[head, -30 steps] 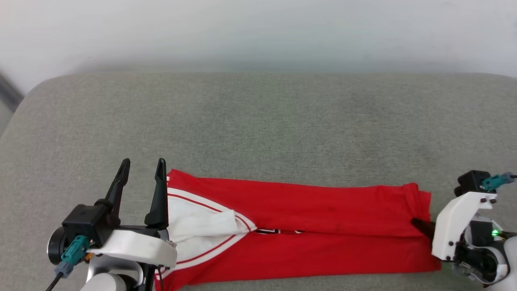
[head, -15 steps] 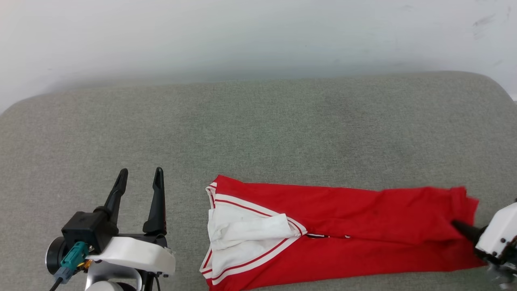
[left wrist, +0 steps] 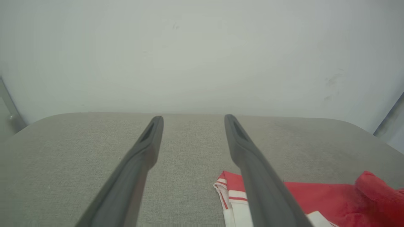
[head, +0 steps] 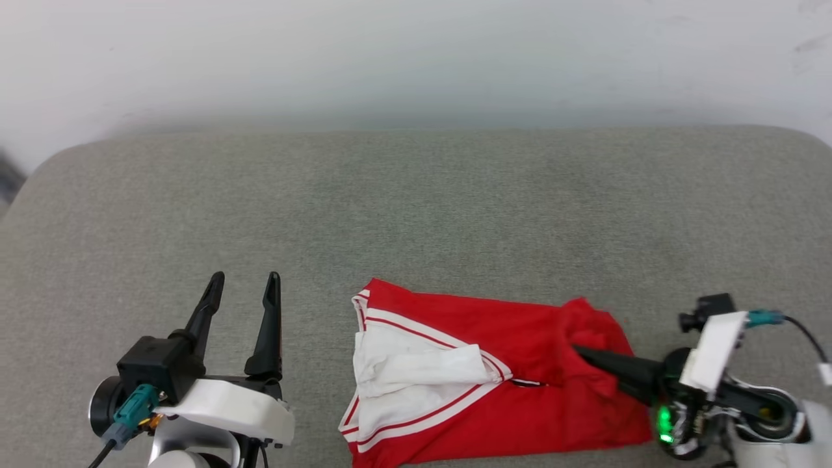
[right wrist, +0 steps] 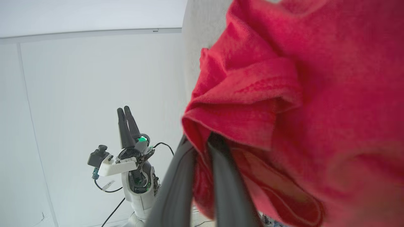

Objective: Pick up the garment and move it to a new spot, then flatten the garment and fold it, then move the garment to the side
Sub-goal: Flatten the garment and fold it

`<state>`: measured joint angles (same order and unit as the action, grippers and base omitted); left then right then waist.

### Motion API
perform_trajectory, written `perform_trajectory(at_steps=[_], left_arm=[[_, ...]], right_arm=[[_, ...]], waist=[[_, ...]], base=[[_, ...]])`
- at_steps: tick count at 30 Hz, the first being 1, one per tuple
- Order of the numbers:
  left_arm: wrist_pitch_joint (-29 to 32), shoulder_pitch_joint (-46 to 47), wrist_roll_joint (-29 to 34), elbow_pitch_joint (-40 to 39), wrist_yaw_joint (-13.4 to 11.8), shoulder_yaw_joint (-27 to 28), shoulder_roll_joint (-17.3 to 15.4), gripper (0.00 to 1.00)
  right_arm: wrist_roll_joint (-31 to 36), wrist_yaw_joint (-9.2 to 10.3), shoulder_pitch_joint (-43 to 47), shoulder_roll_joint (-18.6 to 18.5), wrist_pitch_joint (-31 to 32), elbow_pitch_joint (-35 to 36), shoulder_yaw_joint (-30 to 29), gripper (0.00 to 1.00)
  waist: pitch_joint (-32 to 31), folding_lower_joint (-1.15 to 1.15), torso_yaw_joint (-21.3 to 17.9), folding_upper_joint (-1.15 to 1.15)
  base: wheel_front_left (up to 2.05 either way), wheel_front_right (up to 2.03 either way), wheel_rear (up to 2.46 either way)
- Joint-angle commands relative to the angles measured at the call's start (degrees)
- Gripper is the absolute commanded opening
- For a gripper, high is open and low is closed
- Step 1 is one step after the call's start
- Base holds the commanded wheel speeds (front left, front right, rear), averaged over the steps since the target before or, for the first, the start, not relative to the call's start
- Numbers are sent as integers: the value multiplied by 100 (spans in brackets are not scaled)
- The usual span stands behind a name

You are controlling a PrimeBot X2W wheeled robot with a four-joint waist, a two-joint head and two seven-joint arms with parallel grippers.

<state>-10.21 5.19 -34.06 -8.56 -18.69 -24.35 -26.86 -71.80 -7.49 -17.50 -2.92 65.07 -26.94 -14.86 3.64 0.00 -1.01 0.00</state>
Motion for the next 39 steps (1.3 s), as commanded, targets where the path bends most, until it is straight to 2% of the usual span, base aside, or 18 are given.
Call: perform_trajectory(at_steps=[1,6,12,15,16,17,18,19,23,26,30,33,35,39], left_arm=[[11,57,-26,11,9,-36,6,100],[43,164,-19,67,87,-122,42,100],[15,320,-26,177,181,-202,115,100],[-5,377,-43,241,223,-229,149,100],[-17,390,-46,264,242,-239,156,100],[-25,409,-39,285,252,-241,164,100],[-40,416,-41,310,253,-238,169,100],[-52,417,-49,332,249,-237,173,100],[-73,433,-79,417,258,-226,186,100],[-110,438,-86,458,264,-202,166,100],[-143,399,-109,500,240,-156,132,100],[-160,354,-126,528,212,-131,129,100],[-176,301,-132,545,198,-110,133,100],[-216,189,-175,574,135,-52,122,100]], right_arm=[[-174,0,-42,6,-125,-44,257,0],[-937,0,-175,8,-778,-192,1556,0],[-1300,0,-463,7,-1723,-353,2898,0],[-1401,-1,-636,7,-2236,-482,3336,0],[-1408,0,-691,7,-2398,-547,3456,17],[-1337,-1,-770,7,-2572,-552,3575,39],[-1293,-1,-832,7,-2757,-566,3679,81],[-1296,-1,-858,6,-2899,-584,3778,100],[-1380,-1,-991,9,-3168,-537,4149,100],[-1094,-1,-1091,-39,-3292,-335,4409,100],[163,0,-1352,-623,-3925,496,5183,100],[1404,0,-1484,-1156,-4680,682,5592,100],[2092,0,-1476,-1365,-5099,588,5583,100],[3175,1,-1165,-1648,-5583,374,5012,100]], waist=[[7,0,86,0],[69,0,326,0],[191,0,611,0],[258,0,720,0],[277,0,745,0],[299,0,762,0],[314,0,772,0],[326,0,779,0],[359,0,774,0],[358,0,717,0],[312,0,569,0],[250,0,463,0],[197,0,384,0],[96,0,211,0]], base=[[0,0,0],[0,0,0],[0,0,0],[0,0,0],[0,0,0],[0,0,0],[0,0,0],[0,0,0],[0,0,0],[0,0,0],[0,0,0],[0,0,0],[0,0,0],[0,0,0]])
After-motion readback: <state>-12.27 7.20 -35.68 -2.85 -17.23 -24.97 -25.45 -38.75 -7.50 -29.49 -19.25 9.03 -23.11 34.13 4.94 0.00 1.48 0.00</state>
